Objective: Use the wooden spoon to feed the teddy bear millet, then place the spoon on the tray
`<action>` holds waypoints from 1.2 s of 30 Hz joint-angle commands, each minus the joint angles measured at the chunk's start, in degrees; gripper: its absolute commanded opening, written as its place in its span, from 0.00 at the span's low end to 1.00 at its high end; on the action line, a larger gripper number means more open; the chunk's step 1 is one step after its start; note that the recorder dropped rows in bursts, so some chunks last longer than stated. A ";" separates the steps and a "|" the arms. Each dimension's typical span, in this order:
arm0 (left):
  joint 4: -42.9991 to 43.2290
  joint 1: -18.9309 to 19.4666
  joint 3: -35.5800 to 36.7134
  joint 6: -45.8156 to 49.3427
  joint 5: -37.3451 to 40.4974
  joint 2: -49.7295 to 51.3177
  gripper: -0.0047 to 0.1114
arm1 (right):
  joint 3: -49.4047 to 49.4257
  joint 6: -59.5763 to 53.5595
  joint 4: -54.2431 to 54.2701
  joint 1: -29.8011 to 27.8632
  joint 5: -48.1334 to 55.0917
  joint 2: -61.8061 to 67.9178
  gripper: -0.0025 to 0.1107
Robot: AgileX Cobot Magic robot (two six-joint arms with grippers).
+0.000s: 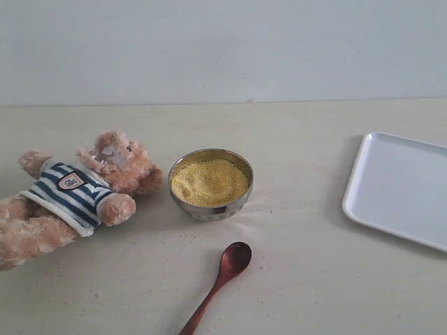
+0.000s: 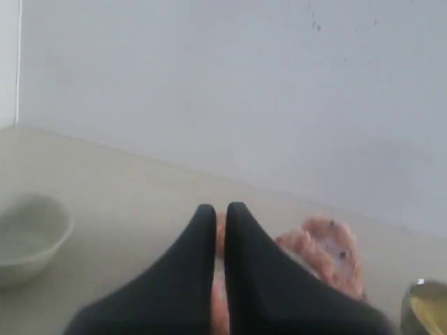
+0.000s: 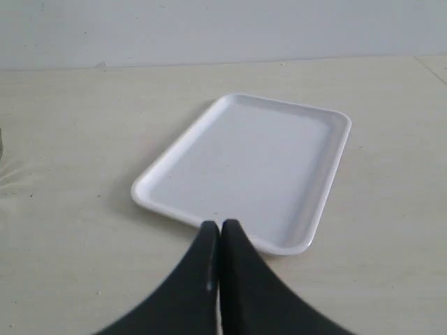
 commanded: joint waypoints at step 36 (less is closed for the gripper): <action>-29.41 -0.06 -78.38 44.57 66.28 101.75 0.08 | -0.04 0.00 -0.06 -0.13 -1.49 -0.26 0.02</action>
